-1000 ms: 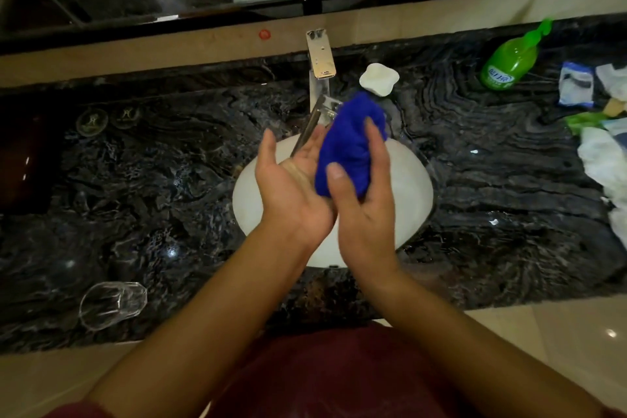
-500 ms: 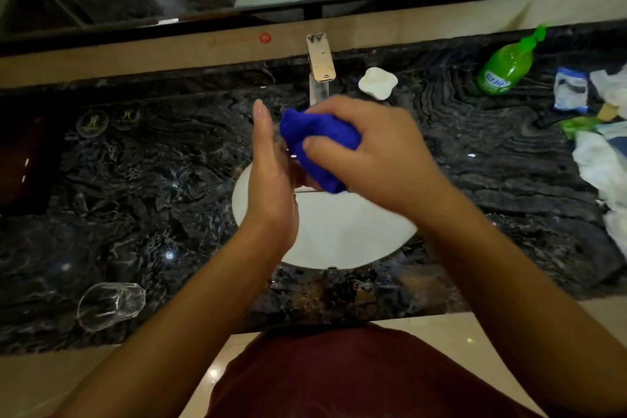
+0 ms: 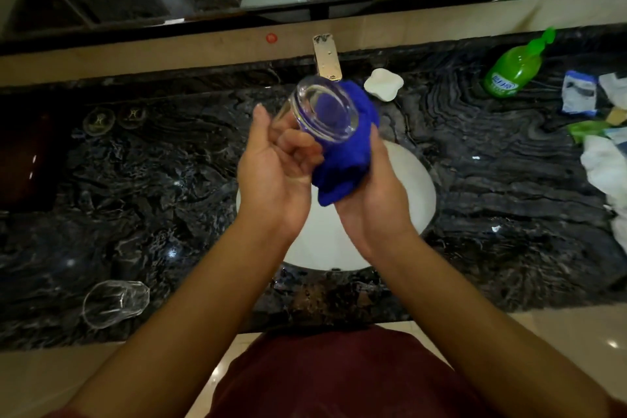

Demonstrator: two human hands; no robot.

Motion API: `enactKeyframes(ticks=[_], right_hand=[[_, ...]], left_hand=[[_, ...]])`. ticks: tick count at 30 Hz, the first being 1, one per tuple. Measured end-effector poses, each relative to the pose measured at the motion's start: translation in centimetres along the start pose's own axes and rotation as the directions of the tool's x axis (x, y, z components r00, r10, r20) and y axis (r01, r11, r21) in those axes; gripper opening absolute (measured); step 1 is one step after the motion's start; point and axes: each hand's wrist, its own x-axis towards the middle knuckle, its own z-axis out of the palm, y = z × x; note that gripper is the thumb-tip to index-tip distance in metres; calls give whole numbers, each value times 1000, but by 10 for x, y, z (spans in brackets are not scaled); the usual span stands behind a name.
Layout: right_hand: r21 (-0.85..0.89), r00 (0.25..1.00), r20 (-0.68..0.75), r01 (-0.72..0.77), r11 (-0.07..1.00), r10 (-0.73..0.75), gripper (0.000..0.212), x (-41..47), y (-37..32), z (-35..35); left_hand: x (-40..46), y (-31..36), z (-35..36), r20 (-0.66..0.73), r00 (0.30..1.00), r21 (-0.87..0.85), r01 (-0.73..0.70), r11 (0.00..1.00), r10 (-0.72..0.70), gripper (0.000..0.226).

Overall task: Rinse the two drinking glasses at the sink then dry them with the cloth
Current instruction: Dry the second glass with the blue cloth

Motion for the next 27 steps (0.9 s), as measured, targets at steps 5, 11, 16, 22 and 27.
enactKeyframes(ticks=[5,11,16,22,27], right_hand=[[-649,880,275,467,601,-387,43,-16,-9,-3],[-668,873,366,488,563,-322,25,2,-37,-1],[-346,980,141,184,920,-143,27,14,-49,-3],[92,976,103,-201,975,192,34,10,-33,-4],[-138,994,-80,66,988,-78,40,-10,-17,-14]], left_hand=[[-1,-1,-1,-107,980,325,-127,937,170,50],[-6,0,-2,-20,985,435,-146,889,171,60],[-13,4,0,170,978,422,-180,888,117,60],[-22,5,17,315,942,384,-241,891,119,53],[-23,11,24,339,893,523,-440,730,295,46]])
